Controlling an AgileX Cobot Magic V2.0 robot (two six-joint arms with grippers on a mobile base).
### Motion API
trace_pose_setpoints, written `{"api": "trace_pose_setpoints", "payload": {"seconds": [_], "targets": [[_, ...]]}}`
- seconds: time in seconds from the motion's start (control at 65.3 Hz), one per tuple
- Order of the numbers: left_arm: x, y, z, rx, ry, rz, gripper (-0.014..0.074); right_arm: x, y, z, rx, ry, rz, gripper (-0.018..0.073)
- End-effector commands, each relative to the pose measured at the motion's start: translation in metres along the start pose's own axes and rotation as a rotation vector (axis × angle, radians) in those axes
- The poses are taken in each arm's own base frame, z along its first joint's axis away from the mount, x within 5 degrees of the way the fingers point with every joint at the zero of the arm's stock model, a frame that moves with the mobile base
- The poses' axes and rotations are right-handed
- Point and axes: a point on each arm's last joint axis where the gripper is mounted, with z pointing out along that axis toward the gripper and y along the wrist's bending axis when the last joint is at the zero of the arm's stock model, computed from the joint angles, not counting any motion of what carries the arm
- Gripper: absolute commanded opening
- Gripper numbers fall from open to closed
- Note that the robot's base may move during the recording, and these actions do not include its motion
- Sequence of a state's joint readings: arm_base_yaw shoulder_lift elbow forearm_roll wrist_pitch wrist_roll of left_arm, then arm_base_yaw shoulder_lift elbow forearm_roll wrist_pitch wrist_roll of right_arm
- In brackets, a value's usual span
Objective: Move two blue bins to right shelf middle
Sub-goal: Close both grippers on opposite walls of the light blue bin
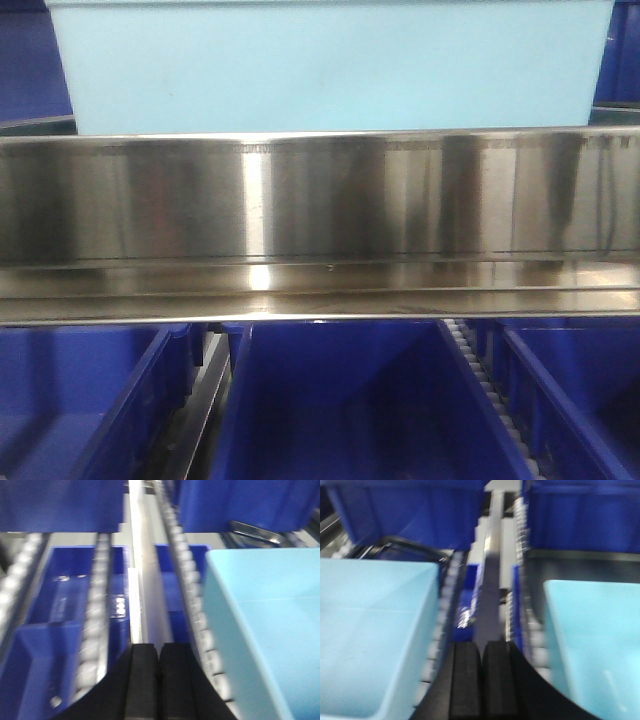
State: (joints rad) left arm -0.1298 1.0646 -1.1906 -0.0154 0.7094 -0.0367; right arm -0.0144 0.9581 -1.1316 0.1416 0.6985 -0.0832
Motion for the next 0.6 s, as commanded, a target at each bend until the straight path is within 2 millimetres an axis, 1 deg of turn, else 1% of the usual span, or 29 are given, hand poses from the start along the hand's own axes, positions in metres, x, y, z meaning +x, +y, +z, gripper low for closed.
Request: {"api": "trace_pose_setpoints", "payload": {"seconds": [0.0,0.077,0.138,0.184,0.261,0.322,0.398,0.506,0.582], "targets": [[-0.018,-0.018,0.012,0.069,0.001,0.034,-0.0111,-0.009,0.01,0.017,-0.055,0.033,-0.009,-0.0165],[-0.028,-0.033,0.027,0.1,0.018,0.078,-0.0111,-0.014,0.02,0.034,-0.098,0.067,-0.014,-0.0165],[-0.036,-0.044,0.043,0.114,0.049,0.071,-0.0111,-0.017,0.027,0.049,-0.118,0.106,0.011,-0.0165],[-0.037,-0.049,0.053,0.104,0.091,0.052,-0.0111,-0.018,0.031,0.057,-0.13,0.133,0.02,-0.016],[-0.046,-0.053,0.069,0.031,0.135,0.023,-0.0111,-0.023,0.036,0.073,-0.135,0.179,0.039,-0.0141],[-0.047,-0.056,0.079,-0.036,0.176,-0.008,-0.0111,-0.026,0.04,0.082,-0.125,0.213,0.054,-0.0141],[-0.051,-0.058,0.092,-0.106,0.22,-0.036,-0.0111,-0.031,0.042,0.095,-0.045,0.264,0.07,-0.0141],[-0.055,-0.061,0.102,-0.139,0.285,-0.049,-0.0111,-0.037,0.049,0.108,0.052,0.327,0.064,-0.0141],[-0.057,-0.063,0.11,-0.157,0.319,-0.058,-0.0111,-0.042,0.058,0.115,0.049,0.358,0.05,-0.0141]]}}
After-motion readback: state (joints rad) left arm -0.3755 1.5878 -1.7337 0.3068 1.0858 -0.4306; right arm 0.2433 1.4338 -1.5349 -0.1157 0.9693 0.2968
